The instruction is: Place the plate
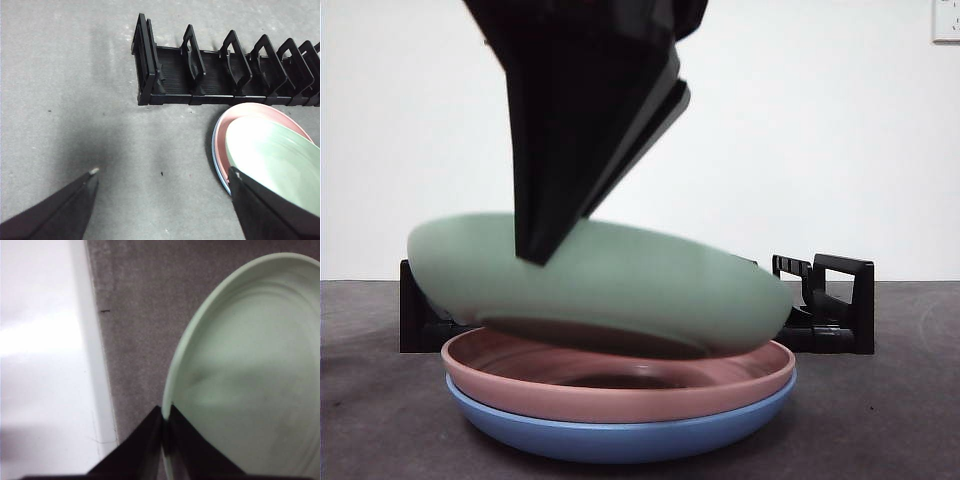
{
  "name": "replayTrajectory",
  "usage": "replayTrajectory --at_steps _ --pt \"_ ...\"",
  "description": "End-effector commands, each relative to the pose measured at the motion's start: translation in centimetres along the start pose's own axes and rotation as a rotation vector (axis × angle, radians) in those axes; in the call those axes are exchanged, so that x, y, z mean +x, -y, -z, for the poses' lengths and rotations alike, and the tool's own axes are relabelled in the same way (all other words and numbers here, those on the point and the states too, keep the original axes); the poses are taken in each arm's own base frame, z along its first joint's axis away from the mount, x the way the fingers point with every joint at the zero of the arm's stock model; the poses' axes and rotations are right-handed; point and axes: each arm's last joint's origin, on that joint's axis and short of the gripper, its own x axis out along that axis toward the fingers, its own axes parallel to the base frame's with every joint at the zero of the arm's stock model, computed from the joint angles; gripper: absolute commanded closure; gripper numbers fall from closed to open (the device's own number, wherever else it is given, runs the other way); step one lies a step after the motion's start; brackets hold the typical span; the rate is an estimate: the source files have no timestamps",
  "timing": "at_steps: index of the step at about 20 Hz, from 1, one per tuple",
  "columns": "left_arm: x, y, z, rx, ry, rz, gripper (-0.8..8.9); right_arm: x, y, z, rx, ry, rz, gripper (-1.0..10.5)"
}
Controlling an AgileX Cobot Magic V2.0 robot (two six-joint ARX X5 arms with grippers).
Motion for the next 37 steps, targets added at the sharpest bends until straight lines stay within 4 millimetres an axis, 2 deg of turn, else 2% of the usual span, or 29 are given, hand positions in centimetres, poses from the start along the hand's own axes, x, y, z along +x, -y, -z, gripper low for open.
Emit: replayTrajectory --at_steps 1,9,14,17,20,21,23,24,26,28,30,32,33,35,37 --pt "-0.2 0.1 -0.2 0.025 0.015 -0.002 4.06 1.1 -0.4 -0.6 -0.021 -0.018 -0.006 9.3" --pt "-0.2 0.1 -0.2 0.025 0.016 -0.002 4.06 3.0 -0.3 -0.6 -0.02 -0.073 -0.014 9.3" --pt "-0.2 0.1 -0.2 0.025 0.016 -0.002 4.06 3.5 -0.3 -0.5 -0.019 -0.09 -0.017 9.3" --pt "-0.2 0.1 -0.2 0.025 0.016 -0.002 4.06 3.5 -0.3 -0.5 -0.018 -0.091 -0.018 8.2" --pt "-0.2 0.1 -0.2 0.025 0.016 -0.002 4.06 3.5 -0.3 -0.6 0.004 -0.088 -0.021 7.8" --pt "-0.2 0.1 -0.2 0.025 0.016 -0.002 4.06 3.4 -0.3 -0.6 0.004 -0.086 -0.021 7.4" --pt "-0.2 0.1 -0.3 0.025 0.017 -0.002 4.06 2.8 -0.1 -0.7 0.009 -0.061 -0.006 6.3" --pt "-0.2 0.1 -0.3 0.025 0.018 -0.001 4.06 2.2 0.2 -0.8 0.016 -0.029 0.002 6.3" --pt "-0.2 0.1 -0.3 0.026 0.021 -0.001 4.06 0.1 1.2 -1.1 0.023 0.085 0.034 6.3" --pt "-0.2 0.1 -0.3 0.026 0.025 0.0 4.06 -2.6 3.6 -0.9 0.081 0.217 0.11 6.3" --pt "-0.2 0.1 -0.4 0.027 0.035 0.002 4.06 -4.3 8.1 0.4 0.21 0.305 0.214 6.3" --pt "-0.2 0.2 -0.7 0.03 0.059 0.007 4.06 -4.6 13.2 3.5 0.369 0.319 0.288 6.3" --pt "-0.3 0.2 -0.8 0.031 0.073 0.01 4.06 -4.9 14.9 5.3 0.435 0.307 0.316 6.3" --pt "-0.3 0.2 -1.1 0.033 0.104 -0.002 4.06 -6.5 16.8 9.2 0.561 0.295 0.396 6.3" --pt "-0.2 0.2 -1.4 0.034 0.133 -0.032 4.06 -9.0 16.0 13.1 0.672 0.33 0.478 6.3"
